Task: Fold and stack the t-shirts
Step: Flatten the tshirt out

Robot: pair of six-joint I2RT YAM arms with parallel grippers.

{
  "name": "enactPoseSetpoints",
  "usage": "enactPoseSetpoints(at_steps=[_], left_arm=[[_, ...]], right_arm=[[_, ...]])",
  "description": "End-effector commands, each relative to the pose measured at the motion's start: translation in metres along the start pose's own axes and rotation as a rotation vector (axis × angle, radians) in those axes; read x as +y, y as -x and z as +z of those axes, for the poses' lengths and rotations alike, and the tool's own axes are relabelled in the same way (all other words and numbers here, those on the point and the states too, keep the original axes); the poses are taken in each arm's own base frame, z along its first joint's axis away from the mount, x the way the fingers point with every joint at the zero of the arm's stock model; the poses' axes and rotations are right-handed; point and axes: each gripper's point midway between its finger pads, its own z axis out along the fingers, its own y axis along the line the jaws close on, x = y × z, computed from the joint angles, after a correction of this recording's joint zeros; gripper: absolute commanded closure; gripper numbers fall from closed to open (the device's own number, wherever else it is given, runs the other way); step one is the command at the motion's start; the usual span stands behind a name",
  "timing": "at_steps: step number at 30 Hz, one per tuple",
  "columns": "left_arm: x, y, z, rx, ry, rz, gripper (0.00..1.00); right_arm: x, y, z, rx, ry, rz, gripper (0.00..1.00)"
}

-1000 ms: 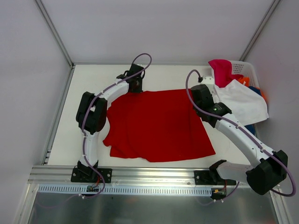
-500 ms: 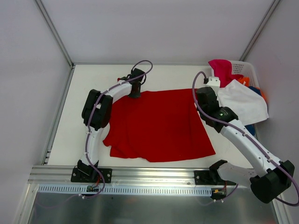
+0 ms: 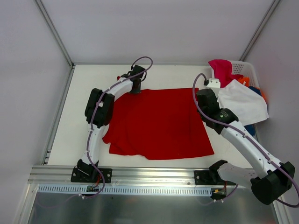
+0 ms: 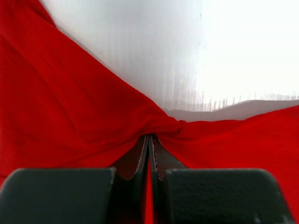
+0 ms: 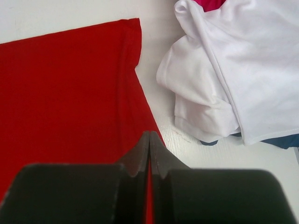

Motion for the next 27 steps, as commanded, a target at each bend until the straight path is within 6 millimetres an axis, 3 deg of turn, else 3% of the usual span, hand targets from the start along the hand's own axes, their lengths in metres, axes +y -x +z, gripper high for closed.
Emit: enactPoseSetpoints(at_steps=[1,5,9,12,22,26,27], left_arm=[[0.003,0.011,0.011,-0.008,0.018,0.000,1.00],[-0.006,0.025,0.009,-0.018,-0.015,-0.027,1.00],[-0.015,0.053,-0.004,-0.077,-0.062,-0.056,1.00],[-0.017,0.066,0.000,-0.109,-0.054,-0.038,1.00],[-0.027,0.085,0.019,-0.144,-0.064,-0.035,1.00],[-0.032,0.097,0.005,-0.165,-0.102,-0.078,1.00],[-0.027,0.084,0.006,-0.134,-0.081,-0.108,1.00]], right_arm=[[-0.005,0.010,-0.005,-0.041,-0.008,0.030,0.99],[-0.008,0.010,-0.007,-0.048,-0.011,0.021,0.99],[-0.009,0.007,-0.006,-0.046,-0.017,0.009,1.00],[-0.009,0.008,-0.007,-0.048,-0.016,0.008,1.00],[-0.014,0.010,-0.007,-0.060,-0.030,-0.011,0.99],[-0.014,0.011,-0.008,-0.061,-0.023,-0.010,1.00],[-0.012,0.009,-0.008,-0.056,-0.017,-0.011,0.99]])
